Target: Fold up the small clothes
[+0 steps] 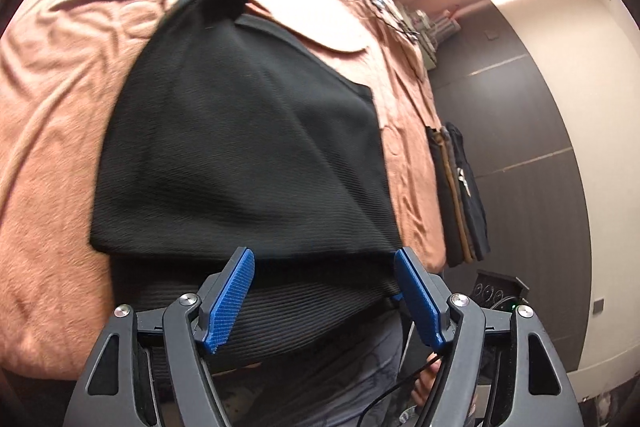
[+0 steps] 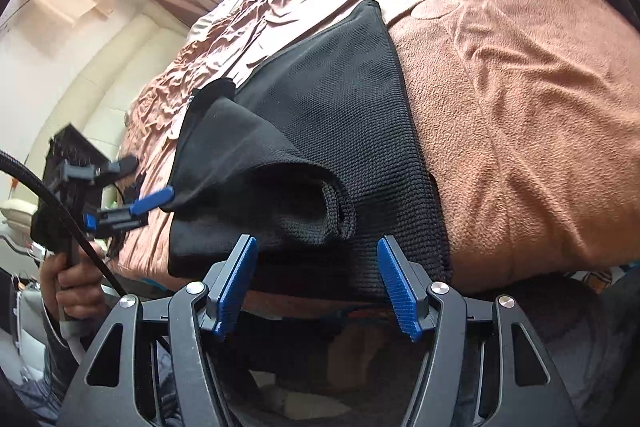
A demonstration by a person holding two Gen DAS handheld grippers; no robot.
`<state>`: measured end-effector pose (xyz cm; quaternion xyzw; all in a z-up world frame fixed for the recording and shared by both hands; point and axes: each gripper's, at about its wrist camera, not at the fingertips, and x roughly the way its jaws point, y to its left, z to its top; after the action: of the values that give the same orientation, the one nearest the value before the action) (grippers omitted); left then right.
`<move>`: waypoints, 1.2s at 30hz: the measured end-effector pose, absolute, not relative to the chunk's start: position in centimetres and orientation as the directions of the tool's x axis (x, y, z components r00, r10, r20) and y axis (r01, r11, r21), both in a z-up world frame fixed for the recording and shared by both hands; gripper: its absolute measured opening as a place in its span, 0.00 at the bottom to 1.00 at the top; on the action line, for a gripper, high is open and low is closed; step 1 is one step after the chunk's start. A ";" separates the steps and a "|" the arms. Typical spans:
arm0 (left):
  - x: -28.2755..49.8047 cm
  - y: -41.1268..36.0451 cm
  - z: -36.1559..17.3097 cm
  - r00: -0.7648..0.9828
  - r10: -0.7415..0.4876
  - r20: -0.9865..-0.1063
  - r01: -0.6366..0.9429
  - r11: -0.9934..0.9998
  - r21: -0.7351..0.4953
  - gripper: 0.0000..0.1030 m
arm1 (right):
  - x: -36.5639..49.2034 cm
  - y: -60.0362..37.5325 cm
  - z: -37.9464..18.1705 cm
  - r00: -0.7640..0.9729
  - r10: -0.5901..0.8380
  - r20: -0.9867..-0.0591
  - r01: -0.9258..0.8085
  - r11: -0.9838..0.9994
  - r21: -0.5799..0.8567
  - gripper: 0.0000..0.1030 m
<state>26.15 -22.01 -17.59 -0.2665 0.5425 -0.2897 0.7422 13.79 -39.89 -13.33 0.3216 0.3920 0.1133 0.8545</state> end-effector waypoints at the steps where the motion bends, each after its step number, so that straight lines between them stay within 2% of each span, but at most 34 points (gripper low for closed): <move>1: 26.1 -21.2 -17.8 0.243 -0.718 -0.652 0.128 0.690 -0.712 0.72 | 14.0 -39.9 -13.4 0.667 0.452 -0.593 0.057 0.763 0.644 0.59; 3: 26.0 -20.6 -18.4 0.241 -0.718 -0.652 0.102 0.687 -0.719 0.72 | 14.4 -39.8 -13.6 0.669 0.456 -0.587 0.059 0.754 0.654 0.57; 9: 26.3 -20.4 -20.2 0.224 -0.744 -0.630 0.025 0.650 -0.759 0.72 | 15.4 -39.7 -14.4 0.665 0.452 -0.595 0.087 0.744 0.662 0.36; 12: 26.5 -21.2 -20.9 0.224 -0.749 -0.623 0.004 0.640 -0.768 0.72 | 15.5 -39.7 -14.5 0.669 0.454 -0.589 0.089 0.738 0.669 0.32; 14: 26.7 -21.7 -21.3 0.239 -0.741 -0.627 -0.002 0.646 -0.763 0.72 | 15.5 -39.7 -14.6 0.668 0.451 -0.592 0.093 0.739 0.667 0.27; 16: 27.1 -22.2 -21.5 0.267 -0.733 -0.626 -0.009 0.647 -0.762 0.72 | 15.4 -39.7 -14.5 0.669 0.451 -0.591 0.096 0.736 0.670 0.13; 17: 27.3 -22.3 -21.6 0.286 -0.727 -0.624 -0.013 0.649 -0.761 0.72 | 15.4 -39.8 -14.5 0.673 0.453 -0.585 0.091 0.734 0.673 0.10; 20: 28.0 -22.5 -21.3 0.335 -0.708 -0.622 -0.026 0.653 -0.757 0.70 | 14.9 -39.7 -14.1 0.687 0.455 -0.566 0.067 0.736 0.674 0.05; 21: 28.2 -22.5 -21.1 0.350 -0.696 -0.626 -0.028 0.661 -0.750 0.67 | 14.7 -39.7 -14.0 0.691 0.455 -0.562 0.059 0.739 0.671 0.05; 23: 28.7 -22.6 -20.8 0.366 -0.672 -0.643 -0.036 0.681 -0.732 0.45 | 14.3 -39.7 -13.7 0.696 0.457 -0.553 0.044 0.742 0.669 0.05; 24: 29.1 -22.7 -20.7 0.366 -0.669 -0.647 -0.041 0.683 -0.730 0.38 | 14.1 -39.7 -13.6 0.701 0.457 -0.547 0.037 0.743 0.669 0.04; 26: 29.8 -23.0 -20.6 0.353 -0.674 -0.649 -0.035 0.684 -0.729 0.15 | 13.7 -40.0 -13.4 0.708 0.460 -0.535 0.028 0.739 0.673 0.04; 28: 30.3 -23.4 -20.0 0.356 -0.667 -0.654 -0.010 0.697 -0.717 0.09 | 13.4 -40.2 -13.3 0.714 0.465 -0.524 0.018 0.736 0.677 0.04; 36: 32.1 -26.7 -15.0 0.392 -0.672 -0.629 0.149 0.720 -0.677 0.07 | 12.4 -40.9 -13.4 0.719 0.463 -0.518 0.014 0.736 0.677 0.04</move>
<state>32.05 -26.66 -15.00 -0.2688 0.4864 -0.2598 0.7897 12.41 -40.86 -13.41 0.3393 0.3515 0.1303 0.8627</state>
